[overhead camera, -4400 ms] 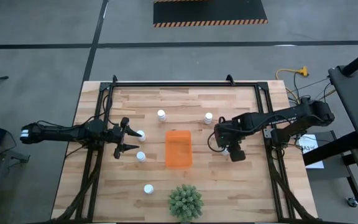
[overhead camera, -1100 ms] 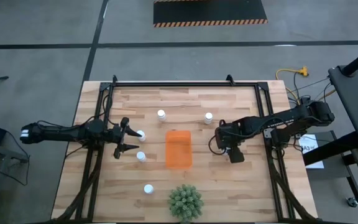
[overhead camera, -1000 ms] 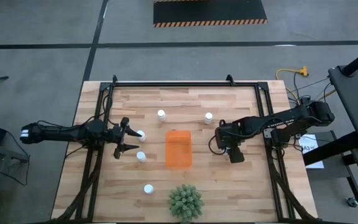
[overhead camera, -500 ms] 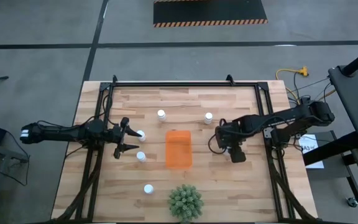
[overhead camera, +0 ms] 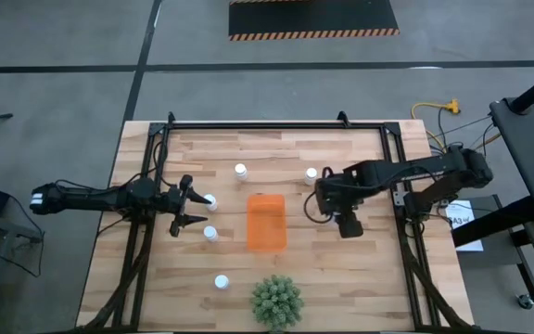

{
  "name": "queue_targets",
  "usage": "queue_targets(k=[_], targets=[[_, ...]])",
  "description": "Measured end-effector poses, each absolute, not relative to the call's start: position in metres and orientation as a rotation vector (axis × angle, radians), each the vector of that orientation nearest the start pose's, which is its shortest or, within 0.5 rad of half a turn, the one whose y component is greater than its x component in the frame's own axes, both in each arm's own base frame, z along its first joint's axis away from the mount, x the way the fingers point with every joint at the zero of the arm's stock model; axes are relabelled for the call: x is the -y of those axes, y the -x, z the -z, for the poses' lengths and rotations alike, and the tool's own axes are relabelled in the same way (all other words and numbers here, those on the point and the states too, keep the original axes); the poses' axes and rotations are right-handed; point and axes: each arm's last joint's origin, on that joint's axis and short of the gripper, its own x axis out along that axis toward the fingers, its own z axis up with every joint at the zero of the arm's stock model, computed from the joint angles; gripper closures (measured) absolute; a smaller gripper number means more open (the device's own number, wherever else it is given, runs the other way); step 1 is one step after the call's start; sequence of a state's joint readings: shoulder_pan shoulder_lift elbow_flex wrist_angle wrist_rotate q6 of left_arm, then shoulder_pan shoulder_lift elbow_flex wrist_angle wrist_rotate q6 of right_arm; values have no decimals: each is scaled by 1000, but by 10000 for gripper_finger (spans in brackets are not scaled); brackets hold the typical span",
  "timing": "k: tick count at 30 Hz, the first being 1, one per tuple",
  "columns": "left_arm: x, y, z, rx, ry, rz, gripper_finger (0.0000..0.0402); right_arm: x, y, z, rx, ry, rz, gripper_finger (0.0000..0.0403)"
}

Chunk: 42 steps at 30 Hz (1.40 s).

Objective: Pick and place pill bottles into a basket
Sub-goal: Put the white pill bottle into the orange bin

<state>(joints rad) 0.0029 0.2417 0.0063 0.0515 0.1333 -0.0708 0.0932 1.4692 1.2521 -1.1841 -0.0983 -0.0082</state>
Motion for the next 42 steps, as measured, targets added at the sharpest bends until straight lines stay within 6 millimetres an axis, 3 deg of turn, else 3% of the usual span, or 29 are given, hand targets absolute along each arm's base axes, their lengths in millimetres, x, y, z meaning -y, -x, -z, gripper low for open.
queue_targets(k=[7,13,22,32,42], targets=[[3,-111,-150,-189,83,123,168,-41,-305,-278,-1470,99,-227,253],[4,-111,-150,-187,83,123,168,-57,-343,-290,-1401,175,-298,253],[4,-111,-150,-189,83,123,168,-77,-382,-307,-1285,267,-376,253],[4,-111,-150,-189,83,123,168,-86,-421,-268,-1335,335,-438,253],[4,-111,-150,-188,83,123,168,-88,-431,-255,-1312,349,-448,253]])
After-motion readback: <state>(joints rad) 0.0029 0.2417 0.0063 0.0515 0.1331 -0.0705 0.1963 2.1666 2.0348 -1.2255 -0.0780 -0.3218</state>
